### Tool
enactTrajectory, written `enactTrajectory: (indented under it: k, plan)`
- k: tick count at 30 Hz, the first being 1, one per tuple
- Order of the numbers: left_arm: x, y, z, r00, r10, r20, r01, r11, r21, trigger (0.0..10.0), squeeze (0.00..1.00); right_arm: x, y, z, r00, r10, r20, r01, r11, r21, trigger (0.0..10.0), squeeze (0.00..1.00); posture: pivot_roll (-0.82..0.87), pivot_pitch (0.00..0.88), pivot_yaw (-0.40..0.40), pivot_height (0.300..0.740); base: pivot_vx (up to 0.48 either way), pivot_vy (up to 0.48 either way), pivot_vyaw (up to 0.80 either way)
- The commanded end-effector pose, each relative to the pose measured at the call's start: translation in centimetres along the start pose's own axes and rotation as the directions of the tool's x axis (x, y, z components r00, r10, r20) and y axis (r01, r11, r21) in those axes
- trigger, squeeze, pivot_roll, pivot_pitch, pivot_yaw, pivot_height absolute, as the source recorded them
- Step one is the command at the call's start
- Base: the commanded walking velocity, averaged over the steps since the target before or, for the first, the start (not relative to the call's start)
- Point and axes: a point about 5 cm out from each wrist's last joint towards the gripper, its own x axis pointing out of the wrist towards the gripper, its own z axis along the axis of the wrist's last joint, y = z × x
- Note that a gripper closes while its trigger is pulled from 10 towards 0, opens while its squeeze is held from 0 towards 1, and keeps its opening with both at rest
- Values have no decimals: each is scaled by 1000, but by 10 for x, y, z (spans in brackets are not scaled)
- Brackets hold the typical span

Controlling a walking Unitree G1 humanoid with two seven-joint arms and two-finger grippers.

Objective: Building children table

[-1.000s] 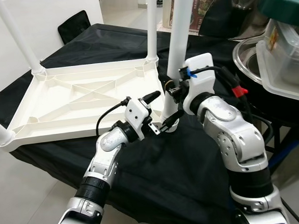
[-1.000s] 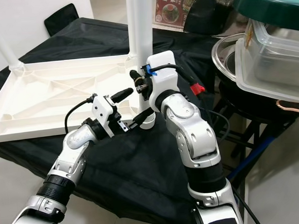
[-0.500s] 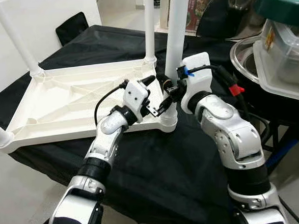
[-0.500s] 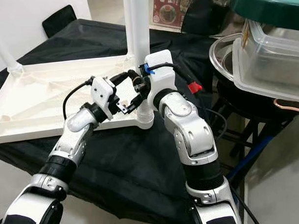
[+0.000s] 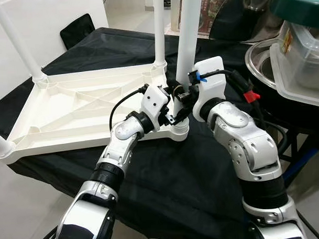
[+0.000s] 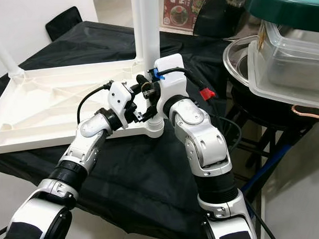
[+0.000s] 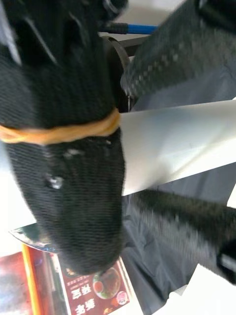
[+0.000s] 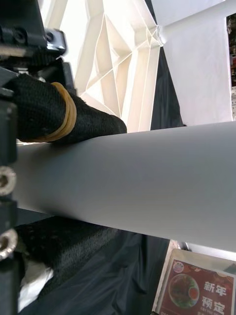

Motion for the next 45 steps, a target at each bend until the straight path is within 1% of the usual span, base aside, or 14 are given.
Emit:
enactTrajectory:
  k: [1, 14, 15, 19, 22, 23, 30, 31, 36, 38, 39, 41, 42, 45]
  plan:
    - [1, 3, 0, 1000, 10, 2, -10, 1000, 2, 0, 0, -2, 5, -7, 999, 19, -37, -18, 1000, 18, 10000, 0, -122, 74, 13, 740, 0, 0, 0]
    - [2, 5, 0, 1000, 12, 11, -12, 1000, -2, 0, 0, -1, 3, -4, 999, 27, -30, -26, 1000, 4, 10000, 0, -127, 73, 22, 740, 0, 0, 0]
    - [2, 5, 1, 1000, 12, 13, -12, 1000, -2, 0, 0, -1, 3, 0, 998, 60, -9, -60, 998, 2, 10000, 1000, -126, 73, 21, 740, 0, 0, 0]
    - [2, 6, 0, 1000, 13, 15, -13, 1000, -1, 0, 0, -2, -1, 6, 995, 102, 22, -102, 995, -3, 10000, 1000, -127, 72, 19, 740, 0, 0, 0]
    - [1, 6, -1, 1000, 13, 17, -13, 1000, 0, 0, 0, -4, -18, 22, 983, 166, 78, -163, 985, -49, 10000, 1000, -124, 72, 16, 740, 0, 0, 0]
    - [1, 7, 0, 1000, 12, 19, -12, 1000, 3, 0, 0, -5, -35, 32, 976, 193, 102, -185, 979, -86, 10000, 1000, -120, 71, 13, 740, 0, 0, 0]
    - [1, 7, 1, 1000, 10, 23, -10, 1000, 7, 0, 0, -9, -51, 44, 961, 243, 129, -230, 967, -108, 10000, 929, -119, 69, 12, 740, 0, 0, 0]
    - [0, 7, 1, 1000, 8, 24, -8, 1000, 10, 0, 0, -11, -57, 48, 947, 296, 128, -281, 952, -119, 10000, 0, -116, 70, 11, 740, 0, 0, 0]
    - [0, 6, 2, 1000, 4, 31, -5, 1000, 16, 0, 0, -14, -65, 54, 905, 415, 98, -395, 902, -171, 10000, 0, -114, 73, 5, 740, 0, 0, 0]
    - [0, 6, 2, 1000, 4, 31, -5, 1000, 16, 0, 0, -14, -65, 54, 905, 415, 98, -395, 902, -171, 10000, 0, -114, 73, 5, 740, 0, 0, 0]
    - [0, 6, 2, 999, 4, 33, -5, 1000, 16, 0, 0, -14, -65, 54, 895, 436, 91, -416, 892, -177, 7098, 0, -115, 74, 6, 740, 0, 0, 0]
    - [0, 6, 2, 999, 4, 33, -5, 1000, 16, 0, 0, -14, -65, 54, 895, 436, 91, -416, 892, -177, 7098, 0, -115, 74, 6, 740, 0, 0, 0]
    - [0, 5, 2, 999, 3, 35, -4, 1000, 17, 0, 0, -14, -64, 54, 882, 464, 87, -444, 878, -181, 0, 0, -116, 75, 5, 740, 0, 0, 0]
    - [0, 5, 2, 999, 1, 37, -2, 1000, 18, 0, 0, -14, -62, 54, 870, 487, 78, -467, 864, -186, 0, 0, -116, 76, 5, 740, 0, 0, 0]
